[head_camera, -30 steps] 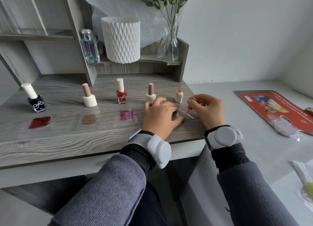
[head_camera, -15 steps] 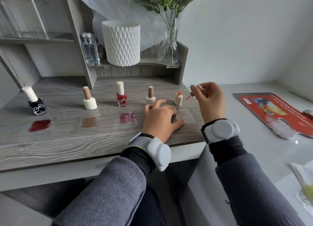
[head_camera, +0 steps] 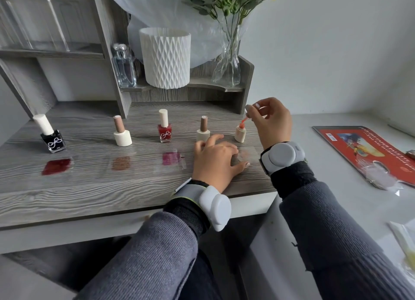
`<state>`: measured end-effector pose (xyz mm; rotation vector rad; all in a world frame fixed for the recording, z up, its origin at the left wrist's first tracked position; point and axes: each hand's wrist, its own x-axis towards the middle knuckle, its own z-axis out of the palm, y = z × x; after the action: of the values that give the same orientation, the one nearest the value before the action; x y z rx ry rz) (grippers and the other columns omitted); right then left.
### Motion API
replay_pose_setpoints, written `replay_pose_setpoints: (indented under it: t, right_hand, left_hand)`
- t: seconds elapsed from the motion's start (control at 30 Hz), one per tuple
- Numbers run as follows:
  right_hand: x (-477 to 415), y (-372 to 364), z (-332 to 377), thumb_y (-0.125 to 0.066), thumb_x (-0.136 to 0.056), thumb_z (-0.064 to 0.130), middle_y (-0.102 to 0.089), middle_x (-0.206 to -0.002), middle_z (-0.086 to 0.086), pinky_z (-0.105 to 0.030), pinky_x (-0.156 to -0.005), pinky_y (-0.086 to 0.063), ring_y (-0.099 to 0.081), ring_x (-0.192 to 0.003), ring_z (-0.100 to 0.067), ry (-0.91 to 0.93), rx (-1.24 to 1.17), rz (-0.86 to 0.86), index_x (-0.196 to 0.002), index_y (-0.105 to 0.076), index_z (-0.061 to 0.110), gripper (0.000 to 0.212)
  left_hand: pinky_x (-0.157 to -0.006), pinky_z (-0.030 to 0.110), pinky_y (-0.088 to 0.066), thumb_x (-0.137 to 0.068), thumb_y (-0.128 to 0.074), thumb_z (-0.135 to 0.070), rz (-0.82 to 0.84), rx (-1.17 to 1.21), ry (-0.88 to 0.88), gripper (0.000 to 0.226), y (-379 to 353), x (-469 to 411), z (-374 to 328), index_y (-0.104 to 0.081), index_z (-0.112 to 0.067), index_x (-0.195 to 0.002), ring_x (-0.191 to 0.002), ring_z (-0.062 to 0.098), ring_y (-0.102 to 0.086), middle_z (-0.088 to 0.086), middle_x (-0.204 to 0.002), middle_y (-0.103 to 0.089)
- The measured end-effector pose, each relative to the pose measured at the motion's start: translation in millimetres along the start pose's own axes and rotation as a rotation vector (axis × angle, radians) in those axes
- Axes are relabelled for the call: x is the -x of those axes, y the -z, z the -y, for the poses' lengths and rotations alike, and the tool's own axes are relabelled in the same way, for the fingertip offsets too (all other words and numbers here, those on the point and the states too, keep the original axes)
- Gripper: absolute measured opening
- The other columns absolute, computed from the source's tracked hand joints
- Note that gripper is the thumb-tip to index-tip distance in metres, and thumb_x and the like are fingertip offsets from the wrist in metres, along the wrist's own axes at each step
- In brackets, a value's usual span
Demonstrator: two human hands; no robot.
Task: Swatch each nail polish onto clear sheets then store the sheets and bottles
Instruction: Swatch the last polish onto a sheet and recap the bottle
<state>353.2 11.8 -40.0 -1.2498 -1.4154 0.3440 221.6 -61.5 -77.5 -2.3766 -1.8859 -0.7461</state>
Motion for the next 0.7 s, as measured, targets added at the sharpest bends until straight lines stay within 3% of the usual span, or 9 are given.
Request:
replay_pose_setpoints:
  t: [0.33, 0.47, 0.7]
  right_hand:
    - [-6.8, -2.8, 1.0, -0.072, -0.081, 0.034, -0.071, -0.072, 0.002, -0.025, -0.059, -0.042, -0.063, -0.068, -0.014, 0.003, 0.121, 0.111, -0.08, -0.064, 0.019, 0.017]
    - [-7.8, -4.6, -0.6, -0.071, -0.08, 0.032, -0.063, -0.065, 0.011, -0.027, -0.064, -0.041, -0.059, -0.068, -0.012, -0.01, 0.242, 0.207, -0.076, -0.067, 0.025, 0.009]
    - [-5.5, -3.3, -1.1, -0.067, -0.084, 0.035, -0.065, -0.063, 0.002, -0.028, -0.06, -0.039, -0.058, -0.065, -0.019, -0.023, 0.302, 0.263, -0.069, -0.071, 0.018, 0.024]
  left_hand:
    - [-0.096, 0.037, -0.013, -0.086, -0.051, -0.06, 0.001, 0.019, -0.001, 0.045, 0.5, 0.6, -0.1, -0.065, -0.03, -0.116, -0.136, 0.011, -0.025, -0.021, -0.129, -0.056]
    - [-0.096, 0.035, -0.012, -0.086, -0.051, -0.06, -0.009, 0.039, 0.004, 0.045, -0.5, 0.8, 0.5, -0.066, -0.03, -0.115, -0.136, 0.01, -0.025, -0.022, -0.128, -0.056]
    - [-0.096, 0.035, -0.012, -0.086, -0.051, -0.06, -0.011, 0.04, 0.002, 0.045, -0.7, 0.9, 0.6, -0.065, -0.029, -0.117, -0.137, 0.011, -0.025, -0.02, -0.129, -0.057]
